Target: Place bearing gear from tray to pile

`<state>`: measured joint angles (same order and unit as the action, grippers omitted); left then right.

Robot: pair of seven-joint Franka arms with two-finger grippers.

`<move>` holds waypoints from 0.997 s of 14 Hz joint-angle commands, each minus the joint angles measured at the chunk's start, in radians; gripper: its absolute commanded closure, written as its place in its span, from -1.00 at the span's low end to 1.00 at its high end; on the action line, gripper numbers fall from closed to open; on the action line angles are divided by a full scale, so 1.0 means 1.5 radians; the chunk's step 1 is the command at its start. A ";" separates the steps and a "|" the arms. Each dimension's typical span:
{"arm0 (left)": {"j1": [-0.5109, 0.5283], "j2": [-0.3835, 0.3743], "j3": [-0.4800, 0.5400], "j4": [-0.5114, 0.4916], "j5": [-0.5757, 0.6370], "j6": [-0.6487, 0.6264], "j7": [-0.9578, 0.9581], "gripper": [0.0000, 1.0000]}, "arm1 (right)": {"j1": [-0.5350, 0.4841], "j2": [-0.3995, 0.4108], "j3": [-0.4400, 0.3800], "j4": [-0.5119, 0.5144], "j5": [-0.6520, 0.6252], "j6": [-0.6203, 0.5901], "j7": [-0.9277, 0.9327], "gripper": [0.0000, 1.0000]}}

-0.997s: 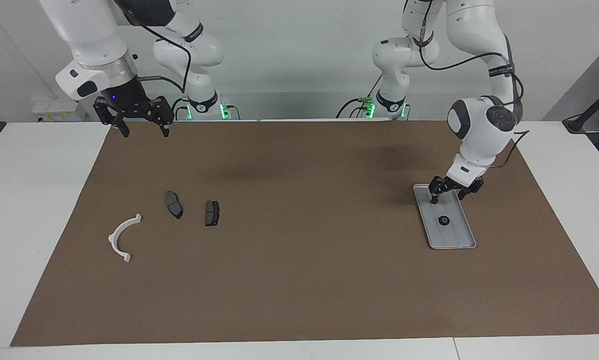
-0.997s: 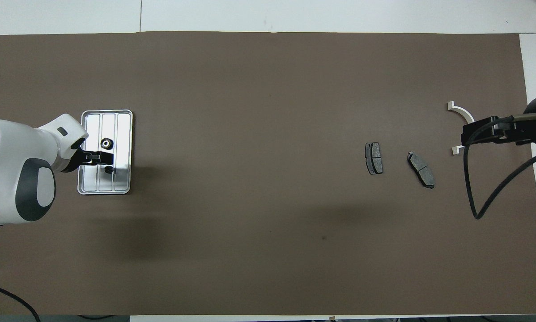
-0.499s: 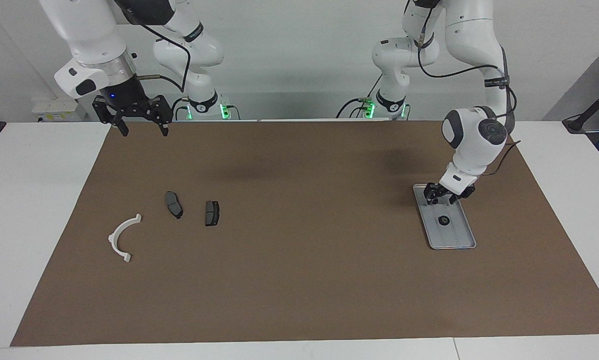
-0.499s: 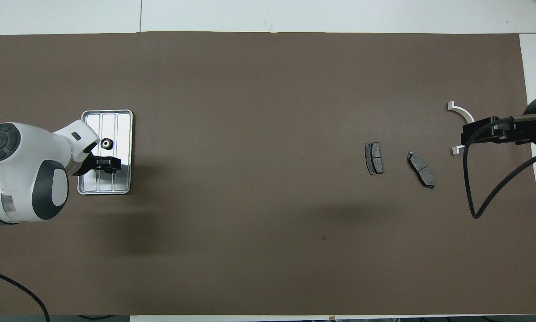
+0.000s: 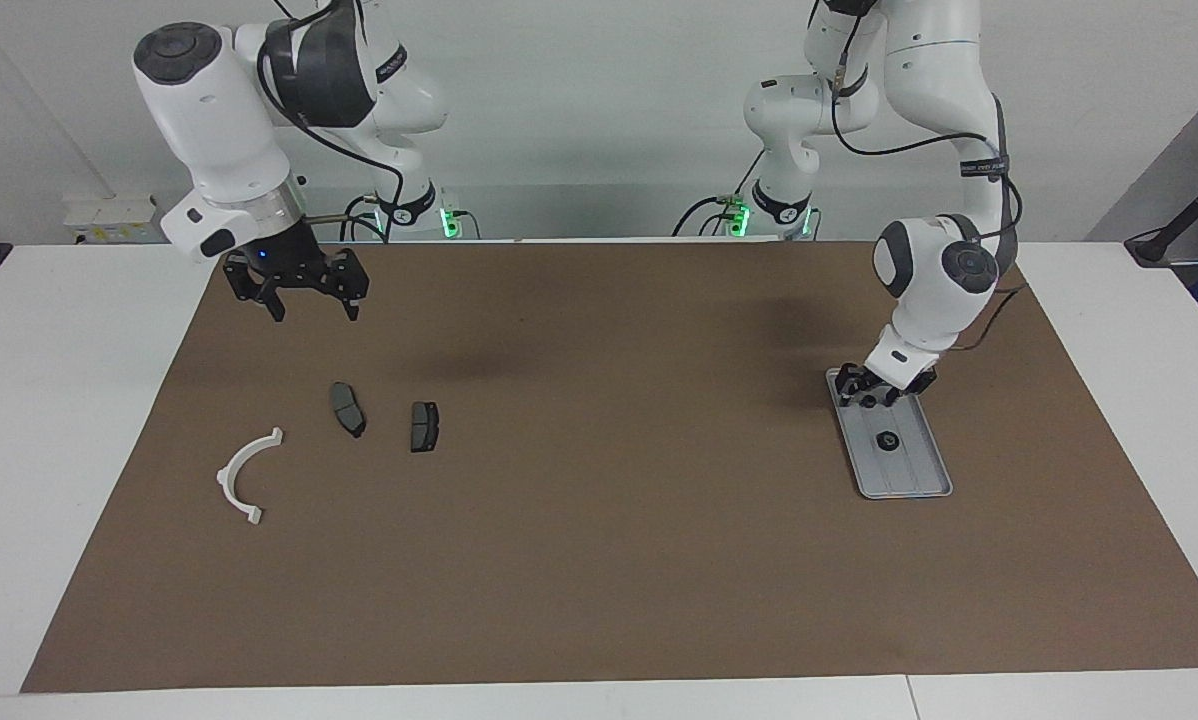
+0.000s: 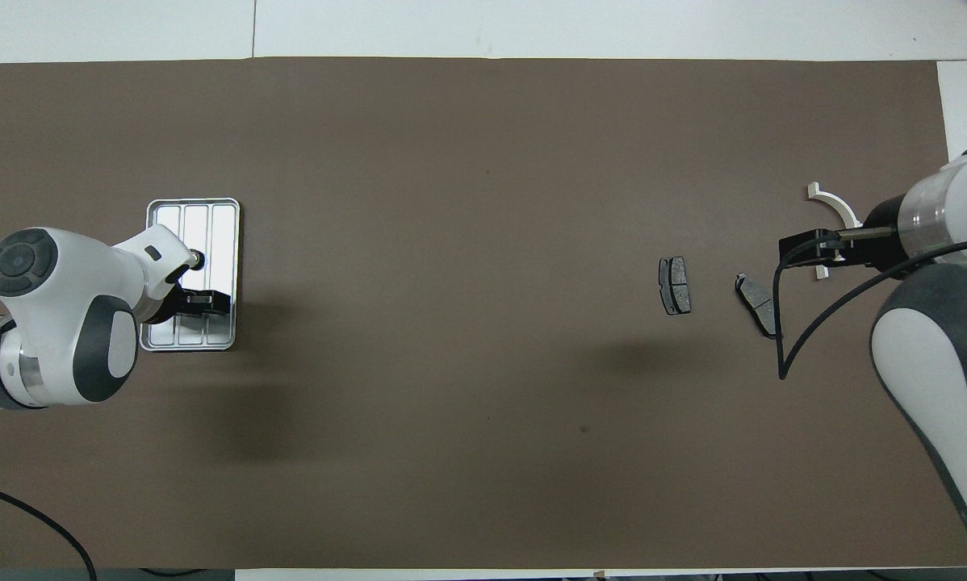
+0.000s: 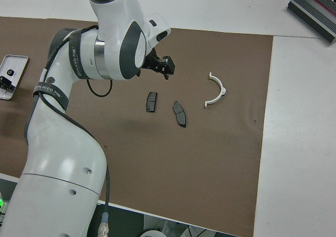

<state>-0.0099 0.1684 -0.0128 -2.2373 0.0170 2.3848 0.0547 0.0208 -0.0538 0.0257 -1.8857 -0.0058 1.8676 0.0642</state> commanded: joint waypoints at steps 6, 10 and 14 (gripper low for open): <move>-0.011 -0.008 0.007 0.017 -0.020 -0.001 -0.014 1.00 | 0.029 0.106 0.001 -0.067 0.014 0.184 0.109 -1.00; -0.046 -0.002 0.008 0.241 -0.076 -0.245 -0.051 1.00 | 0.030 0.111 0.001 -0.065 0.013 0.192 0.111 -1.00; -0.261 -0.003 0.007 0.304 -0.002 -0.264 -0.436 1.00 | 0.038 0.111 0.001 -0.064 0.013 0.191 0.111 -1.00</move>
<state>-0.2274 0.1449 -0.0183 -1.8035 -0.0609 1.9803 -0.3407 0.0769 0.1220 0.0272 -1.9794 -0.0050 2.1503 0.2230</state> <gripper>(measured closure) 0.762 0.000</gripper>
